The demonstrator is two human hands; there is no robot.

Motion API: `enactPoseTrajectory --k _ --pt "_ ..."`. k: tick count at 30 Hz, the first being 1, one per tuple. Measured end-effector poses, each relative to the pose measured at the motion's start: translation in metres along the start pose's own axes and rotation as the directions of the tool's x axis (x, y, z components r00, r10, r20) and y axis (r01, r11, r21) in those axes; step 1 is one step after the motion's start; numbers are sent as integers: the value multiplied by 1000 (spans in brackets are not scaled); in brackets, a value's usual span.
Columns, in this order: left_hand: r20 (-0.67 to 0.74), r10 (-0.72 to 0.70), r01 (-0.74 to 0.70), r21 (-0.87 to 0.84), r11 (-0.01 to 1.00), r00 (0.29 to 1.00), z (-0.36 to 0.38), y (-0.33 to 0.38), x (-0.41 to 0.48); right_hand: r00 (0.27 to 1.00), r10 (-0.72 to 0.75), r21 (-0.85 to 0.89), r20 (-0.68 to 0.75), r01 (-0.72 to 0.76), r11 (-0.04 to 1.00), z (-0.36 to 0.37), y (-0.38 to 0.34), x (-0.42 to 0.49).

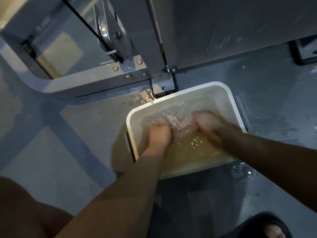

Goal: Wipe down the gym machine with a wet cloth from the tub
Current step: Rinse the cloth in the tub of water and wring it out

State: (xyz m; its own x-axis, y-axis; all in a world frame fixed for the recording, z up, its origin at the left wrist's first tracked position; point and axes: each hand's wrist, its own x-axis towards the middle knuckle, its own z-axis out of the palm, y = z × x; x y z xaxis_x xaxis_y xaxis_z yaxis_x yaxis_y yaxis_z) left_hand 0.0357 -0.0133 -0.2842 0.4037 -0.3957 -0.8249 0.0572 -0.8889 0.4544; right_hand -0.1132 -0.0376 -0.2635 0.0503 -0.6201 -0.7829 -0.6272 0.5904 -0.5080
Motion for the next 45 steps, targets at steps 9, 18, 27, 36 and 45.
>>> enactPoseTrajectory --k 9,18,27,36,45 --pt "114 61 -83 205 975 992 3 8 0 998 -40 -21 -39 39 999 1 12 -1" --pt "170 -114 132 -99 986 979 12 11 1 964 -261 -24 47 263 965 28 -2 -27" --pt "240 -121 163 -162 973 963 16 16 -20 854 -520 -153 -2 514 844 31 -6 -25" --pt "341 72 -98 61 993 937 5 2 -23 985 -58 -171 -161 30 985 26 -13 5" --pt "132 162 -177 111 978 978 4 -5 -10 990 -132 -123 -53 125 985 23 9 19"
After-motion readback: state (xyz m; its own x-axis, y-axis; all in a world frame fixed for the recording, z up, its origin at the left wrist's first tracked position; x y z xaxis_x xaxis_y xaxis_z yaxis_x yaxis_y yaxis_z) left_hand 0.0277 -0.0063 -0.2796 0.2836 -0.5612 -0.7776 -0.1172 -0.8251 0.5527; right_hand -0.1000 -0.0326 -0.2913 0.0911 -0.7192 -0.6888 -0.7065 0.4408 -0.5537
